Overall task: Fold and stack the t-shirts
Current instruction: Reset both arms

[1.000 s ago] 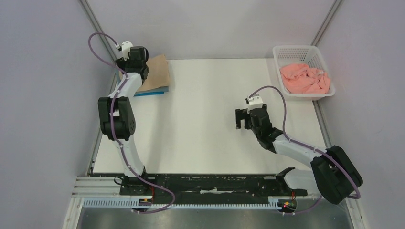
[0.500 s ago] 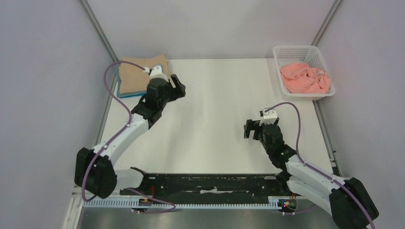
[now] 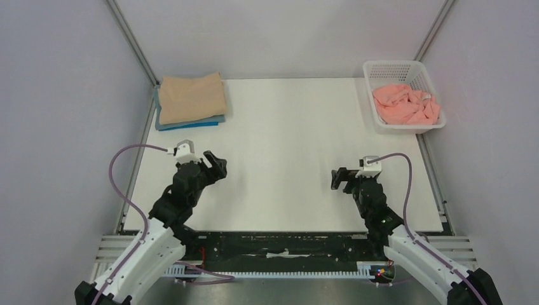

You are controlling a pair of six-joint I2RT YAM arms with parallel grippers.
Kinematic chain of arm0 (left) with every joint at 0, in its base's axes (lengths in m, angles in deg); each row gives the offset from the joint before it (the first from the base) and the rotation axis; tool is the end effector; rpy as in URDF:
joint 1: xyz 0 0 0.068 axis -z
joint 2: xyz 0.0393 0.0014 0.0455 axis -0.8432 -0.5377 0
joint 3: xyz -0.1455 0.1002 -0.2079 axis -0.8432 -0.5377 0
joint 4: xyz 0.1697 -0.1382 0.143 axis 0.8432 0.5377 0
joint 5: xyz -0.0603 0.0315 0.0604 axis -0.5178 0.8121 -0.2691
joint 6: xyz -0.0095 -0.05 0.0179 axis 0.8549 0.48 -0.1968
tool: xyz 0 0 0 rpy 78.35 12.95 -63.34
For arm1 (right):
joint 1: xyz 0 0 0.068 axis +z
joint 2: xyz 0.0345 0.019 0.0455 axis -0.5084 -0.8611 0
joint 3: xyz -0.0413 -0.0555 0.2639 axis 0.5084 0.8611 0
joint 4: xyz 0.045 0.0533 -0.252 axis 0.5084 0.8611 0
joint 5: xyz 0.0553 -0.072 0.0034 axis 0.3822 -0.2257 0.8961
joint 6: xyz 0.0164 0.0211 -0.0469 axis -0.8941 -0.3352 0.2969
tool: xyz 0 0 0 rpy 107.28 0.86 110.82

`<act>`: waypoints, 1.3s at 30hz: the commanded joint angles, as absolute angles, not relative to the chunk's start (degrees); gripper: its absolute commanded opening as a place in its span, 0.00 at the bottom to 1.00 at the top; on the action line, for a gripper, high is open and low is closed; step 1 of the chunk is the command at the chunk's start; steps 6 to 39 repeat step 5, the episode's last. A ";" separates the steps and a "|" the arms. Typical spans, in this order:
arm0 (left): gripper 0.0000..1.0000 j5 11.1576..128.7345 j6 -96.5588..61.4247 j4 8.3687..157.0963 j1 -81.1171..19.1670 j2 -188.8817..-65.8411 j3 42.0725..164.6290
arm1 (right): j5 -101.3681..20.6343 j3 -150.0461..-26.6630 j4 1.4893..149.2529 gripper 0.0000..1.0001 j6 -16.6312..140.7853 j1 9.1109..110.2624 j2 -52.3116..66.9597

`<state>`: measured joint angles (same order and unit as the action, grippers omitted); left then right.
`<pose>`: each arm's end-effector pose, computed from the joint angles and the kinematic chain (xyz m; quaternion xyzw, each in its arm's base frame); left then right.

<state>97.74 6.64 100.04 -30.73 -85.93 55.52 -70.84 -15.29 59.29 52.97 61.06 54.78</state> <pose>0.1396 -0.0570 0.2340 -0.1565 0.8206 -0.1532 0.5278 0.1311 0.0612 0.1560 0.0197 0.7895 0.0887 0.6070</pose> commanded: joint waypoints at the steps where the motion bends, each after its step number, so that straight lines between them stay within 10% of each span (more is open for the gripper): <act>1: 0.84 100.78 9.44 101.35 -30.91 -81.46 54.43 | -73.71 -13.26 58.77 0.98 51.90 60.88 58.96; 39: 0.84 100.67 9.51 102.45 -30.93 -80.15 54.63 | -74.48 -12.99 58.82 0.98 51.80 60.88 62.37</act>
